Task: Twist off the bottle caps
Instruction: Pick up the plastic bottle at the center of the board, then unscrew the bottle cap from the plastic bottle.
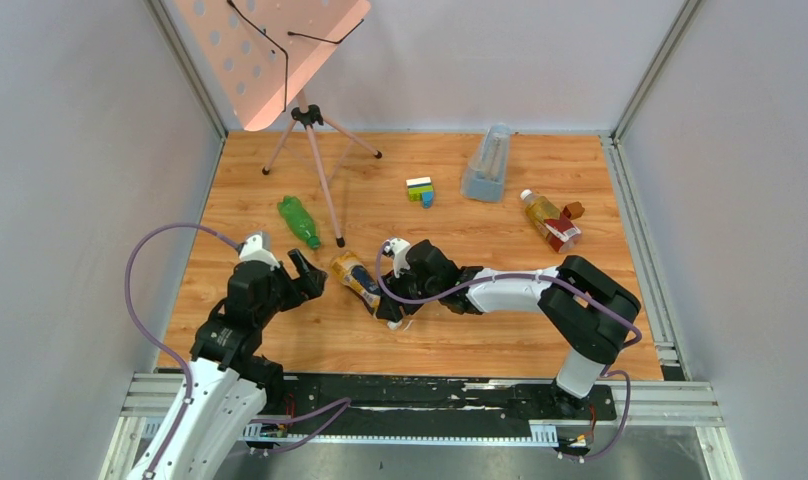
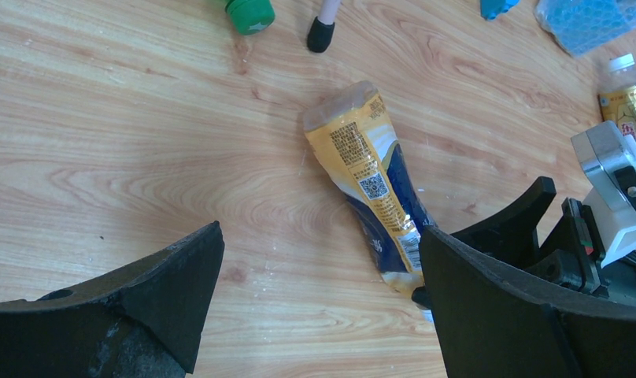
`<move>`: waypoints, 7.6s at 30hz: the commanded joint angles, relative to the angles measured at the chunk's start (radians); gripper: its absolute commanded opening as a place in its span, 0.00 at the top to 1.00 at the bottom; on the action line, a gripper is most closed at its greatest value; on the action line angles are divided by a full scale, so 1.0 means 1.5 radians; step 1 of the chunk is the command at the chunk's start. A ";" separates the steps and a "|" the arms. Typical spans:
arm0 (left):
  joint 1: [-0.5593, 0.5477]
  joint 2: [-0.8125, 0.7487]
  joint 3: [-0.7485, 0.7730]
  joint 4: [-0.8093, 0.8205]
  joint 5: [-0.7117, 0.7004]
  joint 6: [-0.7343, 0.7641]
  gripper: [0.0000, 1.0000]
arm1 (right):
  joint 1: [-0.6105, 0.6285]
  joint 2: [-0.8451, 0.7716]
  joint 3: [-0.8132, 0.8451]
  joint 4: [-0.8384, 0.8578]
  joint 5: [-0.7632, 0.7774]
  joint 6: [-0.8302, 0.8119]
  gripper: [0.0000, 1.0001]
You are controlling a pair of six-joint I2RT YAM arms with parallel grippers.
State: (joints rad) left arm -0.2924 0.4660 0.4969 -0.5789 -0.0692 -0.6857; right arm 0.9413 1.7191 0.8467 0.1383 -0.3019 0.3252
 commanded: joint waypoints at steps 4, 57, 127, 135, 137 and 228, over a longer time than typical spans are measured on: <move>-0.001 0.021 0.031 0.035 0.036 0.023 0.00 | 0.003 -0.016 0.009 -0.005 -0.011 -0.040 0.48; -0.023 0.254 0.130 0.205 0.451 0.141 0.02 | 0.005 -0.315 -0.028 -0.350 -0.044 -0.673 0.53; -0.305 0.461 0.191 0.147 0.377 0.226 0.39 | 0.007 -0.402 -0.043 -0.265 0.020 -0.750 0.53; -0.305 0.516 0.165 0.201 0.265 0.188 0.49 | 0.007 -0.384 -0.091 -0.174 0.110 -0.598 0.39; -0.305 0.522 0.151 0.211 0.227 0.181 0.50 | 0.007 -0.383 -0.095 -0.171 0.139 -0.525 0.38; -0.380 0.430 0.098 0.411 0.210 0.431 0.03 | -0.372 -0.208 -0.040 -0.098 -0.301 0.431 0.86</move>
State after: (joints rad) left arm -0.8562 1.0393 0.5522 0.0837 0.1028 -0.1223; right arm 0.3710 1.4502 0.7658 -0.0265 -0.7418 0.9421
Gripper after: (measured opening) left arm 0.979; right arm 0.339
